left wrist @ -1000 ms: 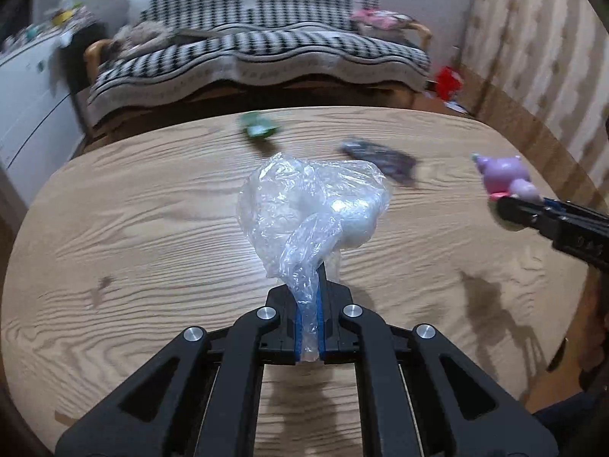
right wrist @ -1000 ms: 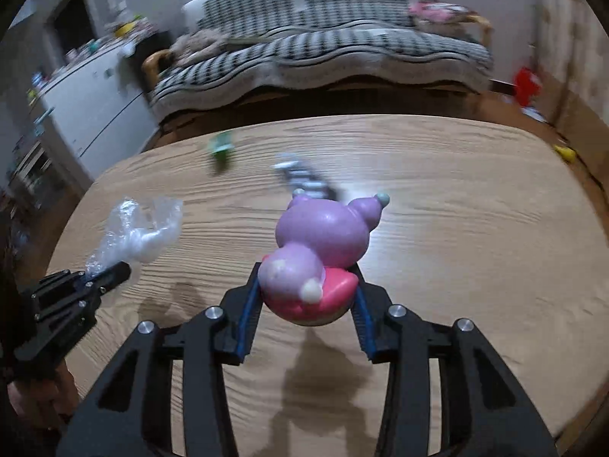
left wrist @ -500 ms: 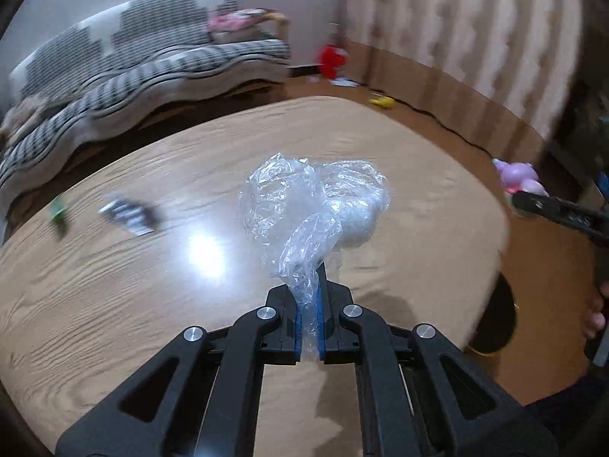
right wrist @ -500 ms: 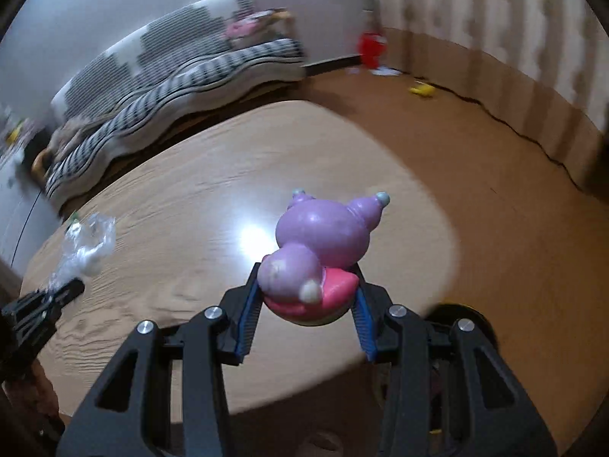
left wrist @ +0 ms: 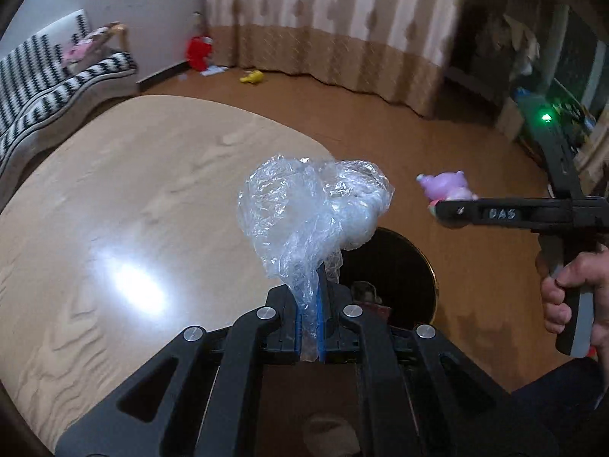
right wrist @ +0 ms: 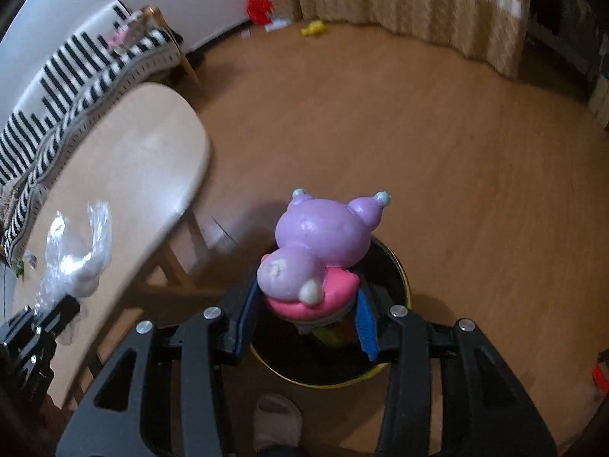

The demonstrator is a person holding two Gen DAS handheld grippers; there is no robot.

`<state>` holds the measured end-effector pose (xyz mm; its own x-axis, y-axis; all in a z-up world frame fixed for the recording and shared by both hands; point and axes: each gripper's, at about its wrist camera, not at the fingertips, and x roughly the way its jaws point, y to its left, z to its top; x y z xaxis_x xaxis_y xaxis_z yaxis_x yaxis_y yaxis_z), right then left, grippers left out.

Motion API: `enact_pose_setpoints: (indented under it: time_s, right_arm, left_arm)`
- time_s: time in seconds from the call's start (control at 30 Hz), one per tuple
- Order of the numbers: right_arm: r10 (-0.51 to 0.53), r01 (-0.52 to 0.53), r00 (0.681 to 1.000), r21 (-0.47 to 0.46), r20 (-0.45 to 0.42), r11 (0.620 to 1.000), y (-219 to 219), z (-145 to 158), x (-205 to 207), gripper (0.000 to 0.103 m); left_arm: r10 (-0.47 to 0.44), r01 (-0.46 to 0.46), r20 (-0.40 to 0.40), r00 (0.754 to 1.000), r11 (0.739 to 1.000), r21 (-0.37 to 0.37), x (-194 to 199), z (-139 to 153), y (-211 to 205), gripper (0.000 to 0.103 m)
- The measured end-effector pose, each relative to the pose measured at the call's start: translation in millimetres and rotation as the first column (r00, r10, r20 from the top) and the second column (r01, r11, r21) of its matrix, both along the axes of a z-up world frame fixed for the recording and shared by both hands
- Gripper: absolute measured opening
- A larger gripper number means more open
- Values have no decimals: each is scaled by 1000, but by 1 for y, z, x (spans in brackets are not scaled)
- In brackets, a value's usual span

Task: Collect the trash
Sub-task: 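Carry the plastic wrap and pink-purple toy over the black bin with both tools, then open the right tool to drop the toy while the left tool releases the plastic wrap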

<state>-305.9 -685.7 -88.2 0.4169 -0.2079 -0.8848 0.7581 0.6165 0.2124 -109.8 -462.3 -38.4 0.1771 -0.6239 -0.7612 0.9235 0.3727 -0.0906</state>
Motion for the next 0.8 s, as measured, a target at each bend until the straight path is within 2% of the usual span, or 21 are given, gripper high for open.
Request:
enact_pose_setpoints:
  time_s: [0.1, 0.2, 0.4, 0.8]
  right_arm:
    - [24, -22, 999, 66, -30, 998, -9, -21, -6, 44]
    - [60, -54, 995, 83, -75, 995, -5, -34, 0, 44]
    - [72, -65, 994, 94, -80, 993, 0, -38, 2, 45]
    - [70, -63, 994, 88, -81, 994, -3, -36, 17, 49]
  left_arm:
    - [-24, 24, -1, 1000, 1000, 10, -8, -10, -19, 4]
    - [-26, 27, -26, 999, 999, 24, -5, -17, -36, 4]
    - [-44, 46, -37, 998, 998, 35, -9, -25, -54, 4]
    - [-57, 59, -48, 997, 998, 37, -7, -27, -59, 4]
